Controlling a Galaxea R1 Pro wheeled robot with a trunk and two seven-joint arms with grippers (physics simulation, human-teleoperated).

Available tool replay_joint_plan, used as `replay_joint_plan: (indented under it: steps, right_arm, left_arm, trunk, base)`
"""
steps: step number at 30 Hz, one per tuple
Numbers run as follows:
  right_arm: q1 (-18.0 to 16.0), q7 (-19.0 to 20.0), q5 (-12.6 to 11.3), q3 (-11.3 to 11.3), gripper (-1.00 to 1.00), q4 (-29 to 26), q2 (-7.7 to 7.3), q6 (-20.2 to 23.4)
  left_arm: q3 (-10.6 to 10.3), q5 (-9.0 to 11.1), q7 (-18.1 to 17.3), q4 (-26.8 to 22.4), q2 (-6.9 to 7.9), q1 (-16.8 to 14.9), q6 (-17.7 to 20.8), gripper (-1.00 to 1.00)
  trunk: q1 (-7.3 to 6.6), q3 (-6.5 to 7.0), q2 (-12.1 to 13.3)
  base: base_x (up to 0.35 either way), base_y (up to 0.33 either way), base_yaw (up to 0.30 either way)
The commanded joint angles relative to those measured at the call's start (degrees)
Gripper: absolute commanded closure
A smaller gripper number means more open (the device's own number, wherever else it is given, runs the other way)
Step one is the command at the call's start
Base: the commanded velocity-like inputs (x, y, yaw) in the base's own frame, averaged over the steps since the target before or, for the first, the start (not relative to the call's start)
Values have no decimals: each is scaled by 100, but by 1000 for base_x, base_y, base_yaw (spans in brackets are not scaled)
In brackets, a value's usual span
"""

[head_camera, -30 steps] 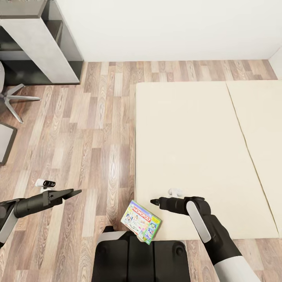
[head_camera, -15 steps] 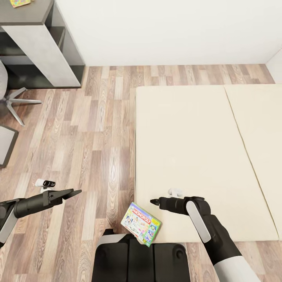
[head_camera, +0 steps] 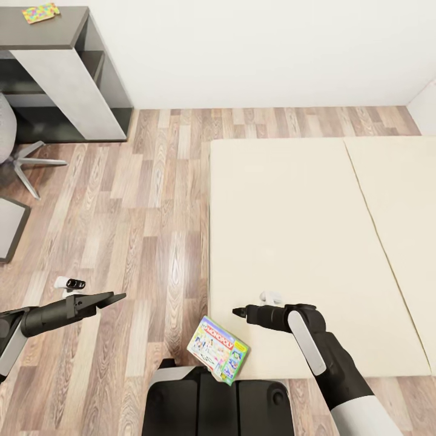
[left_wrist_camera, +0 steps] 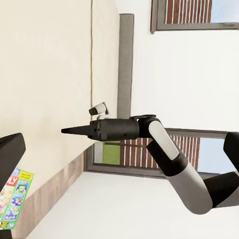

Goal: Put all the toys in the child's room - the three board games (two on the bed and one on the table), the two jigsaw puzzles on the table, and the tennis ball on the table - inside the toy box on the table in the child's room.

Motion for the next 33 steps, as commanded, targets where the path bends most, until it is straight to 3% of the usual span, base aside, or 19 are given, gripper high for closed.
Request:
replay_joint_plan:
  steps: [1,33]
  right_arm:
    - [-3,36,42,-4,-100,-5,-1,25]
    - [-4,36,42,-4,-100,-7,-1,25]
  left_arm:
    - [-2,-1,-21,-1,2,-1,61,-100]
    - [-4,-1,-18,0,2,-1,61,-100]
  trunk:
    - [4,4,-8]
    - [4,306,-8]
  base:
    - [0,0,0]
    - [0,0,0]
